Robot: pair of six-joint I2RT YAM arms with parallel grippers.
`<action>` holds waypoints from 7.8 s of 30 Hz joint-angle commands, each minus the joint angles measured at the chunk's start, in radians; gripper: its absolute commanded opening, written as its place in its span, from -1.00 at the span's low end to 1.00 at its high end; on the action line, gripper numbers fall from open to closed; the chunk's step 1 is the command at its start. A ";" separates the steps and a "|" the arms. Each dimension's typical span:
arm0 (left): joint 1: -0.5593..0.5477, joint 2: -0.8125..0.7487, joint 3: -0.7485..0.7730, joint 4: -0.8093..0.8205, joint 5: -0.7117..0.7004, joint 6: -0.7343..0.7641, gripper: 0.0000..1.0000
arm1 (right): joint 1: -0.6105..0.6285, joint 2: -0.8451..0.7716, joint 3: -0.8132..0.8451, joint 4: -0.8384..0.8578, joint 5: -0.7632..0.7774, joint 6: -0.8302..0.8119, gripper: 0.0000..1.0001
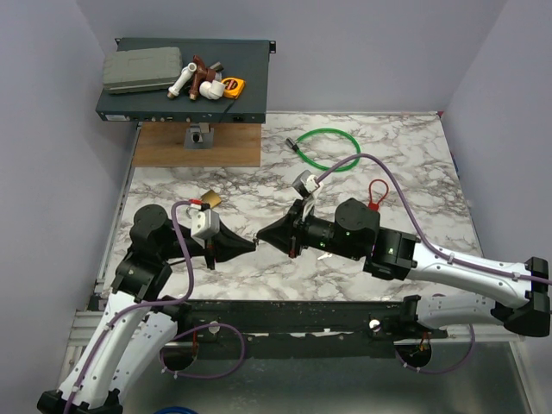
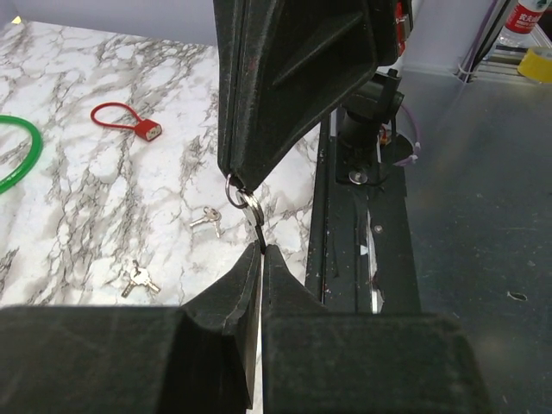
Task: Unlock with the key
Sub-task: Pick up the key from the center of the board, then move the lock to the center of the board.
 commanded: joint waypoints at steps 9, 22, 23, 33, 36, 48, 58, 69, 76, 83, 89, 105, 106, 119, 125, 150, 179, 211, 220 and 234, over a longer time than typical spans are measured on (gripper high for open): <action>-0.004 -0.019 0.079 -0.178 -0.010 0.126 -1.00 | -0.001 -0.038 -0.033 -0.043 0.012 0.007 -0.99; -0.004 -0.001 0.130 -0.248 -0.050 0.150 -1.00 | -0.002 -0.026 -0.005 -0.124 -0.045 0.009 -0.99; -0.003 -0.001 0.129 -0.249 -0.056 0.152 -0.99 | -0.001 -0.025 -0.003 -0.126 -0.055 0.010 -0.99; -0.004 0.015 0.107 -0.241 -0.061 0.185 -1.00 | -0.002 0.009 0.018 -0.085 -0.121 0.038 -0.99; -0.004 0.020 0.102 -0.251 -0.073 0.205 -1.00 | -0.001 0.012 0.018 -0.066 -0.139 0.046 -0.99; -0.004 0.026 0.120 -0.269 -0.056 0.215 -1.00 | -0.002 -0.020 -0.003 -0.086 -0.114 0.039 -0.85; -0.003 0.036 0.152 -0.333 -0.016 0.250 -1.00 | -0.002 -0.082 -0.007 -0.072 -0.052 -0.052 -0.06; -0.005 0.052 0.190 -0.390 0.033 0.283 -1.00 | -0.002 0.040 0.017 -0.020 -0.172 -0.087 -0.26; -0.010 0.052 0.198 -0.448 0.071 0.335 -1.00 | -0.002 0.051 0.011 0.021 -0.180 -0.082 -0.60; -0.015 0.051 0.203 -0.476 0.071 0.368 -1.00 | -0.001 0.047 -0.043 0.097 -0.201 -0.025 -0.78; -0.018 0.045 0.205 -0.480 0.061 0.379 -1.00 | -0.001 0.029 -0.105 0.154 -0.117 0.055 -0.99; -0.018 0.031 0.181 -0.355 0.023 0.227 -1.00 | -0.001 -0.077 -0.313 0.400 -0.034 0.193 -0.99; -0.018 0.028 0.175 -0.337 0.025 0.209 -1.00 | -0.001 -0.079 -0.315 0.405 -0.034 0.192 -0.99; -0.017 0.037 0.156 -0.316 0.003 0.218 -0.16 | 0.000 -0.075 -0.292 0.408 -0.064 0.172 -0.99; -0.018 0.040 0.151 -0.299 0.011 0.199 -0.18 | -0.001 -0.061 -0.290 0.447 -0.072 0.176 -0.99; -0.018 0.025 0.156 -0.344 0.032 0.235 -1.00 | 0.000 -0.002 -0.289 0.549 -0.056 0.200 -0.99; -0.017 0.064 0.219 -0.487 -0.062 0.319 -1.00 | -0.039 -0.103 -0.162 0.148 0.511 0.064 -0.07; -0.018 0.131 0.325 -0.680 -0.086 0.506 -1.00 | -0.879 0.502 -0.060 -0.183 0.592 0.204 0.37; -0.018 0.140 0.354 -0.684 -0.080 0.494 -1.00 | -0.956 0.732 0.064 -0.106 0.504 0.156 0.31; -0.017 0.125 0.341 -0.679 -0.080 0.486 -1.00 | -0.752 0.732 -0.013 0.009 0.251 0.234 -0.62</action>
